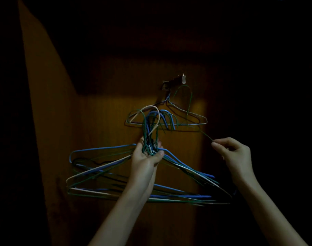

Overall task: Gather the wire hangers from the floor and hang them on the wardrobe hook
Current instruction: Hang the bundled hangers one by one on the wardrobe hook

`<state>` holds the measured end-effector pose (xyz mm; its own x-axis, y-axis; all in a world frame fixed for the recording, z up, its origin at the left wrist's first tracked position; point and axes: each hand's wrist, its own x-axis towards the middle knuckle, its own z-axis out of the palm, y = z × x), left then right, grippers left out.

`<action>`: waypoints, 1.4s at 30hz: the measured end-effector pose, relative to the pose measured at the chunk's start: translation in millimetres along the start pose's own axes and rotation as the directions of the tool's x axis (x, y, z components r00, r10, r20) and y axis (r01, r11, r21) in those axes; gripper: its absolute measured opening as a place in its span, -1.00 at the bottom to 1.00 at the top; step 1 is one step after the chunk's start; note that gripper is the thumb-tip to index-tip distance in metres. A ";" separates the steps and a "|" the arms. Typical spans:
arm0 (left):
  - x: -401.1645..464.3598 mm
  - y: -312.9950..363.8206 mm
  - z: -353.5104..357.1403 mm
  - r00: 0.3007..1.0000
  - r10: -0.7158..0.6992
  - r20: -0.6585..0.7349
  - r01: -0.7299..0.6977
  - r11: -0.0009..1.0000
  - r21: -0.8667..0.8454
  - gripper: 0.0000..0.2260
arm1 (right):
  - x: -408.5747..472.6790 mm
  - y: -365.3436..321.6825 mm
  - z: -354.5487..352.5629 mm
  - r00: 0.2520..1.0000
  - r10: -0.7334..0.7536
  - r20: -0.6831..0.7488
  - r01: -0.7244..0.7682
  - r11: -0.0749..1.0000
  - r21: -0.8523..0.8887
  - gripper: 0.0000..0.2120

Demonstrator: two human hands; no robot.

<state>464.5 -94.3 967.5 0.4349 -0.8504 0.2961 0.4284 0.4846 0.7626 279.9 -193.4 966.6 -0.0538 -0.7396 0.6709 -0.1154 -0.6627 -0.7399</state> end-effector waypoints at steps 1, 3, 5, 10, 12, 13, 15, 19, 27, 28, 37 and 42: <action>7.2 0.9 1.5 1.000 0.013 -0.003 -0.013 1.000 -0.007 -0.40 | 8.3 1.1 1.3 1.000 -0.012 -0.019 0.012 1.000 0.005 -0.96; 20.7 2.2 5.8 0.999 0.035 -0.003 -0.035 0.999 -0.002 -0.42 | 27.6 3.6 3.2 0.998 -0.033 -0.057 0.034 0.999 0.006 -0.95; 31.7 2.8 11.4 0.998 0.060 -0.006 -0.060 0.998 0.016 -0.40 | 49.2 5.9 5.1 0.995 -0.051 -0.088 0.051 0.999 -0.001 -0.94; 58.4 0.3 21.8 0.994 0.113 0.012 -0.113 0.993 0.031 -0.41 | 103.3 15.9 20.0 0.990 -0.091 -0.109 0.086 0.995 -0.046 -0.91; 68.4 -1.5 23.4 0.993 0.116 0.023 -0.116 0.993 0.025 -0.41 | 120.3 24.0 29.1 0.989 -0.098 -0.113 0.090 0.993 -0.076 -0.89; 72.3 -2.2 23.8 0.992 0.121 0.026 -0.122 0.992 0.022 -0.42 | 127.1 28.7 33.9 0.989 -0.101 -0.112 0.091 0.992 -0.090 -0.89; 79.1 -4.1 23.7 0.991 0.133 0.028 -0.133 0.991 0.012 -0.43 | 138.7 39.1 44.3 0.989 -0.095 -0.110 0.085 0.992 -0.098 -0.88; 92.9 -7.3 23.2 0.990 0.139 0.037 -0.140 0.990 0.027 -0.45 | 167.6 60.1 68.3 0.995 -0.055 -0.082 0.048 0.995 -0.092 -0.89; 116.2 -5.2 24.7 0.983 0.181 -0.011 -0.181 0.983 0.014 -0.38 | 224.3 95.2 111.4 0.998 0.064 -0.007 -0.064 0.991 -0.115 -0.97; 119.0 -5.1 24.1 0.983 0.180 -0.019 -0.180 0.984 0.009 -0.34 | 228.8 98.5 114.1 0.997 0.071 0.002 -0.070 0.989 -0.128 -0.98; 128.8 -8.0 21.4 0.982 0.188 -0.013 -0.187 0.981 0.040 -0.55 | 246.5 107.7 129.1 0.977 0.183 0.107 -0.156 0.961 -0.227 -0.98; 127.8 -9.3 19.9 0.981 0.192 -0.016 -0.192 0.981 0.001 -0.56 | 239.0 103.9 130.7 0.979 0.181 0.091 -0.148 0.946 -0.287 -0.82</action>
<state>500.3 -211.6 1009.7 0.5219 -0.7383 0.4273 0.3361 0.6384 0.6925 384.7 -454.3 1043.5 0.0168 -0.8549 0.5185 -0.3861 -0.4839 -0.7853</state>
